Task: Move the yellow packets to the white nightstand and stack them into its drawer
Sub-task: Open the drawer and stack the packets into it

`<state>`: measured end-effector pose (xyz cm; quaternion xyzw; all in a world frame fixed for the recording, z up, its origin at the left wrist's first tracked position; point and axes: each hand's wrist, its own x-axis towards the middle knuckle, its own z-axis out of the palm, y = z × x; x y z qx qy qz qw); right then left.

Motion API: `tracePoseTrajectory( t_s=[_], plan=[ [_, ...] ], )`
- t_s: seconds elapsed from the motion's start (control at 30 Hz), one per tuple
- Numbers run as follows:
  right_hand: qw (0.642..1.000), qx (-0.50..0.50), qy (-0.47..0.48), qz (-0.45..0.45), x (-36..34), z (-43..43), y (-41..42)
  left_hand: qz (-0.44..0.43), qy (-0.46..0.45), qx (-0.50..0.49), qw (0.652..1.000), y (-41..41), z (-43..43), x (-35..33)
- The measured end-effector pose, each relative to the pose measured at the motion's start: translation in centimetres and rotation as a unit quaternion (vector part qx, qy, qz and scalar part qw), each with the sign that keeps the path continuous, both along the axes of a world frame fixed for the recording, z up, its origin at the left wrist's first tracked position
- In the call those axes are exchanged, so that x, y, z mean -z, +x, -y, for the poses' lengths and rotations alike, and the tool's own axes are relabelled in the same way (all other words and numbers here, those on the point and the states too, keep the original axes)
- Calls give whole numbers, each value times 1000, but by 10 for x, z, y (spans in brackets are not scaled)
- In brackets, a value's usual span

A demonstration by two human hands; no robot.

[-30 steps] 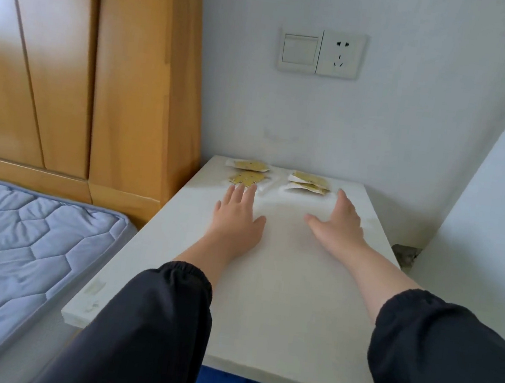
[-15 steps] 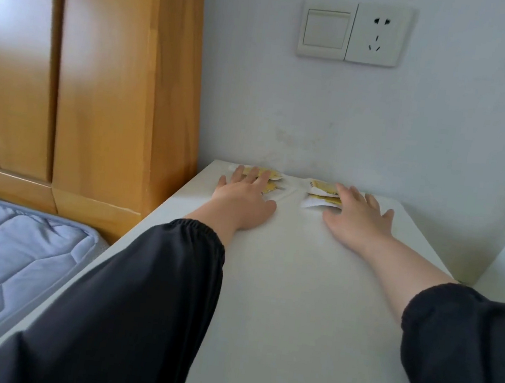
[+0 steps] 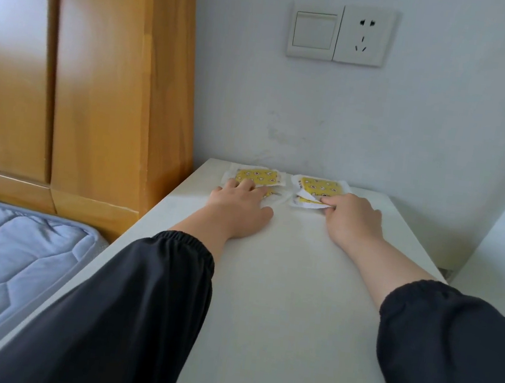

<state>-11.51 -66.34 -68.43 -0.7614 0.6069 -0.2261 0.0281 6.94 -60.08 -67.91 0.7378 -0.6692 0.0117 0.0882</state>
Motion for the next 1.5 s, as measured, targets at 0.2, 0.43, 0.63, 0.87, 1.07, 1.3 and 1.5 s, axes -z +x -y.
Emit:
tracePoseTrajectory(
  t_s=[0.2, 0.43, 0.63, 0.87, 1.07, 1.3, 1.5],
  plan=[
    [1000, 2, -25, -7, 1, -37, -3, -11, -14, 7, 1000, -21, -39, 2],
    [996, -7, -90, -6, 1, -95, -16, 34, -70, 9, 997, -49, -97, 1],
    [989, -50, -104, 93, -1, -141, -29, -39, -190, 15, 981, -55, -133, -1],
    [999, -21, -19, 43, -4, -147, -32, -42, -101, -60, 992, -55, -133, -1],
    [982, 10, -8, 188, -7, -141, -35, -234, -256, -93, 933, -46, -132, -6],
    [987, -9, 81, 140, -10, -133, -43, -192, -53, -125, 972, -38, -121, -1],
    [991, -56, 116, 29, -15, -141, -48, -212, -75, -50, 973, -41, -128, -2]
  ],
)
